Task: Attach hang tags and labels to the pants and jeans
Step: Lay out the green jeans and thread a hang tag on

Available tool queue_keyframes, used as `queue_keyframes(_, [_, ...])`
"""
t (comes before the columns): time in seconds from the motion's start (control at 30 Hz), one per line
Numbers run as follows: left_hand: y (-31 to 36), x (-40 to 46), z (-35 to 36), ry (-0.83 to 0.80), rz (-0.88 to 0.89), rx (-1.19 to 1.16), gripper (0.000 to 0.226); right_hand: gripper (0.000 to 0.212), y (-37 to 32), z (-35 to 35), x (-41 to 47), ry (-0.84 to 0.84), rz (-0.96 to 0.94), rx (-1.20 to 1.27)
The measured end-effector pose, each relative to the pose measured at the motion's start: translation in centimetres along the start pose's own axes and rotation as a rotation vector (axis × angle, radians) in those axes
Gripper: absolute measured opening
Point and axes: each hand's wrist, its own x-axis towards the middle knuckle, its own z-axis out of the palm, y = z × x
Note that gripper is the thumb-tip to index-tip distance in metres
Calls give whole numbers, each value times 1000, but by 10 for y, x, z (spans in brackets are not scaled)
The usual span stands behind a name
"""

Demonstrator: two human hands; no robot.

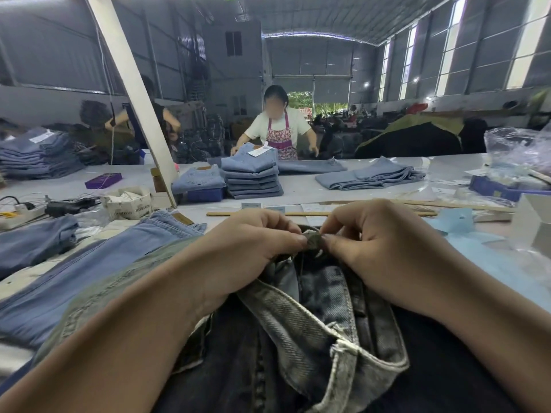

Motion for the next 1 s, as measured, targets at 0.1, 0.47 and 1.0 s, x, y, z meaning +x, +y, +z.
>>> queue_keyframes(0.1, [-1, 0, 0, -8, -23, -62, 29, 15, 4, 0, 0, -30, 2, 25])
queue_keyframes(0.47, [-3, 2, 1, -60, -31, -53, 29, 16, 9, 3, -8, -25, -5, 33])
queue_keyframes(1.0, [0, 1, 3, -65, 55, 47, 13, 10, 12, 6, -15, 29, -36, 44])
